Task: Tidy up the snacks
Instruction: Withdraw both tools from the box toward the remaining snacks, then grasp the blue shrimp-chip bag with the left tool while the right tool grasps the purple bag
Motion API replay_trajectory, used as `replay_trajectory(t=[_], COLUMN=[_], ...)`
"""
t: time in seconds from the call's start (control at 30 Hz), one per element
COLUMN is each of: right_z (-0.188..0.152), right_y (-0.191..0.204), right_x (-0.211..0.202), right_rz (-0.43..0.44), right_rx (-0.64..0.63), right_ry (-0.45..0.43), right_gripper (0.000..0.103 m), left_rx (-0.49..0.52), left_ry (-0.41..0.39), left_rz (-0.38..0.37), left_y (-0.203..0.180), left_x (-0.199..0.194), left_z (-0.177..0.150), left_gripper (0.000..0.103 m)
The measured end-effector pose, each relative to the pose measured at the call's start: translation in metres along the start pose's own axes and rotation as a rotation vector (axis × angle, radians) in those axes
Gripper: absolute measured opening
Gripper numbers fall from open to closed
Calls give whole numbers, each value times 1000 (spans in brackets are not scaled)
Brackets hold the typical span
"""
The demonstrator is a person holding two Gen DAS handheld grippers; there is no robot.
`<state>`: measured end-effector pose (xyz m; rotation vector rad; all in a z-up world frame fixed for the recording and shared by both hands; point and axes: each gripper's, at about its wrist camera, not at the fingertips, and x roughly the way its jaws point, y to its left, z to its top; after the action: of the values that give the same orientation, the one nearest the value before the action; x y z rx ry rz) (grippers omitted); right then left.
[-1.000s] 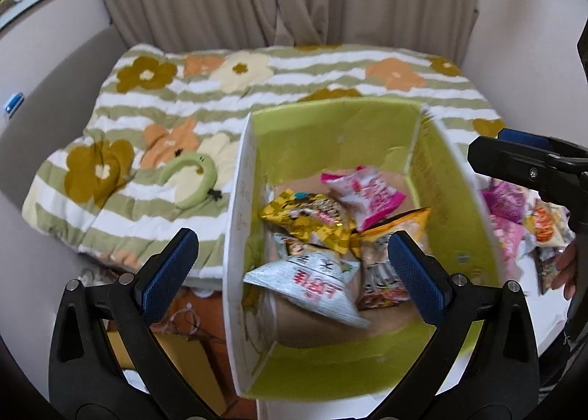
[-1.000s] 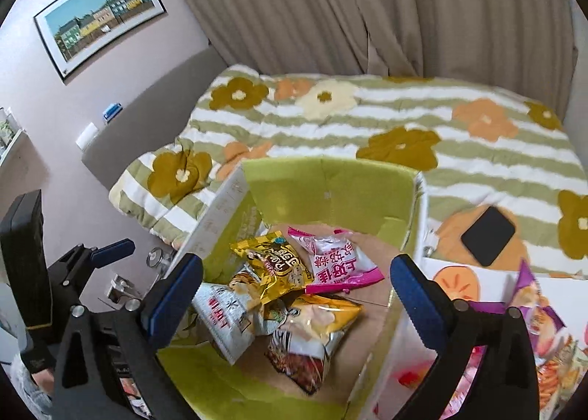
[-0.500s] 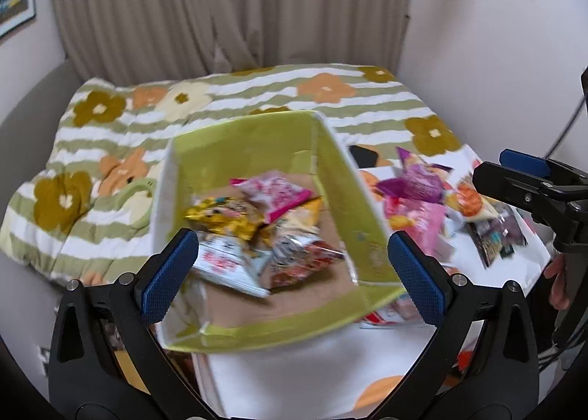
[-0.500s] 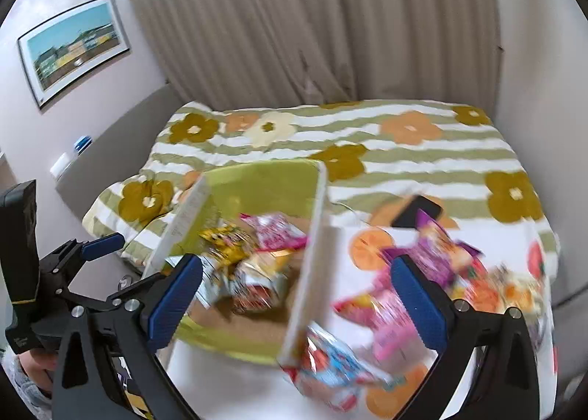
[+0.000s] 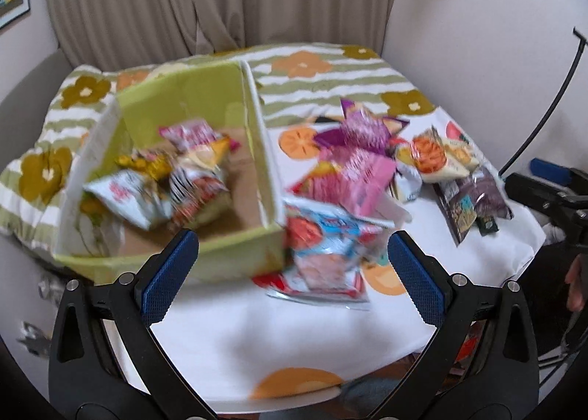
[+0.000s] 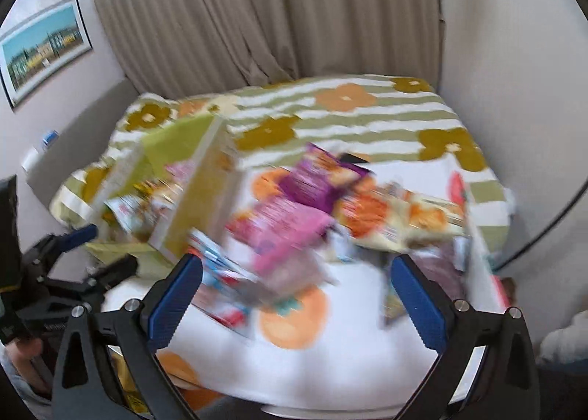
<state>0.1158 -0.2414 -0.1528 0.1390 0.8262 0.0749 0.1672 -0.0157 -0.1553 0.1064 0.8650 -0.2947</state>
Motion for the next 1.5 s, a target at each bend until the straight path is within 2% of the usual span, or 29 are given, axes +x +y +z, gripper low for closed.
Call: replay_trajectory(t=[0.3,0.53,0.8,0.87,1.0,1.3,1.5], right_z=[-37,-48,-45,-44,-41,-37,-36], right_y=[-73,-102,-119,-123,-129,-131,-127], right_x=[28,46,62,66,75,101,109], right_rz=[-25,-19,-17,-17,2,19,25], right_rx=[33,81,112,119,148,161,150], right_ry=[50,56,58,63,72,131,155], right_gripper=[102,102,102,102,102,102,102], left_rx=[8,3,12,14,20,18,-4], left_ry=[21,34,33,44,76,94,101], left_rz=[79,122,126,128,134,136,134], left_y=[-43,-47,-53,-55,-56,-56,-52], left_x=[63,101,115,117,122,123,119], left_z=[-40,-49,-50,-50,-52,-50,-50], left_gripper=[102,102,101,97,73,59,57])
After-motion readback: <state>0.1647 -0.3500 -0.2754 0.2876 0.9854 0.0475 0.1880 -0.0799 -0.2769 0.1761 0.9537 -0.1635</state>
